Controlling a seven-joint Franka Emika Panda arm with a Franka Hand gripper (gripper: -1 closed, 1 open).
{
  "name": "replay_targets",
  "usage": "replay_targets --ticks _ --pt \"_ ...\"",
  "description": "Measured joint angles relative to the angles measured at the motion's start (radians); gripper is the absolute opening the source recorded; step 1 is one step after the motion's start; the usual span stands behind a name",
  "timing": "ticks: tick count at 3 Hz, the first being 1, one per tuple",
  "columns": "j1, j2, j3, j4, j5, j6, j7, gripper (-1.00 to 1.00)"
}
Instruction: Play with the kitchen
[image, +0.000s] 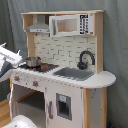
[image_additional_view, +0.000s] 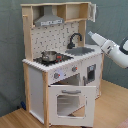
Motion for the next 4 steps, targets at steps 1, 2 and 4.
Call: replay_targets --ticks 1,2,4 --pt "0.0 -0.022 -0.007 0.008 0.084 -0.065 -0.024 1.0" --pt "0.0 -0.031 -0.006 0.01 0.166 -0.142 -0.026 1.0" --pt "0.0 -0.032 -0.006 0.022 0.324 -0.291 -0.029 1.0"
